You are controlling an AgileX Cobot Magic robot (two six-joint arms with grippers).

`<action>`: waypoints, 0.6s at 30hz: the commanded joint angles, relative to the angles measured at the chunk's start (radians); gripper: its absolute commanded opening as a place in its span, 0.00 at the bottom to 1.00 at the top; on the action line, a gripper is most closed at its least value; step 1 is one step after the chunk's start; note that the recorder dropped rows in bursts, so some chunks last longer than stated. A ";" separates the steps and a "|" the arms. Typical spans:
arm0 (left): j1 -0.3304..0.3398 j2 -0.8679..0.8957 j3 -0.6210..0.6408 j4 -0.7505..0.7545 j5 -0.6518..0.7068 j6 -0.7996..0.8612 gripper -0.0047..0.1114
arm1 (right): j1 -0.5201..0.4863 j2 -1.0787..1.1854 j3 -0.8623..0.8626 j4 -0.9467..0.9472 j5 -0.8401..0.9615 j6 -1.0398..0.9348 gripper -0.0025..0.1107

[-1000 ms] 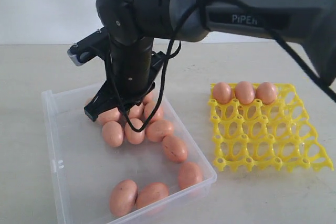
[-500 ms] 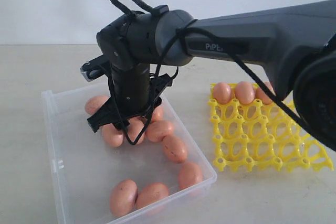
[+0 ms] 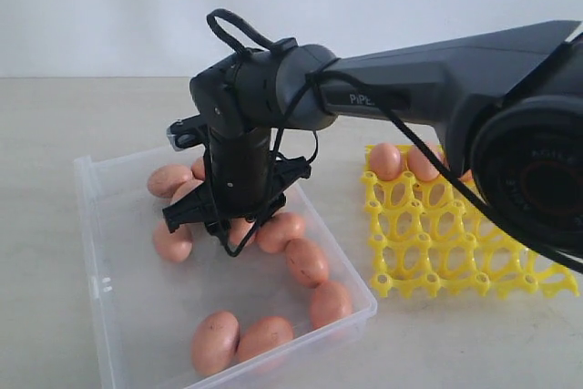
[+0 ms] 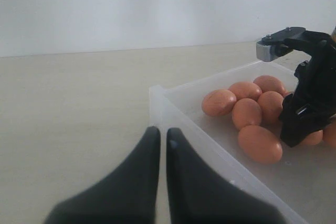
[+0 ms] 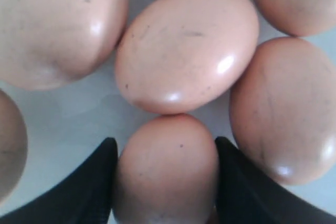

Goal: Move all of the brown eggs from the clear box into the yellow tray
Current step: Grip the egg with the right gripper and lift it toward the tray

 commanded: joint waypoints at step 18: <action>-0.006 -0.002 0.004 0.002 -0.009 0.001 0.08 | 0.110 -0.421 0.385 -0.659 -0.564 0.427 0.02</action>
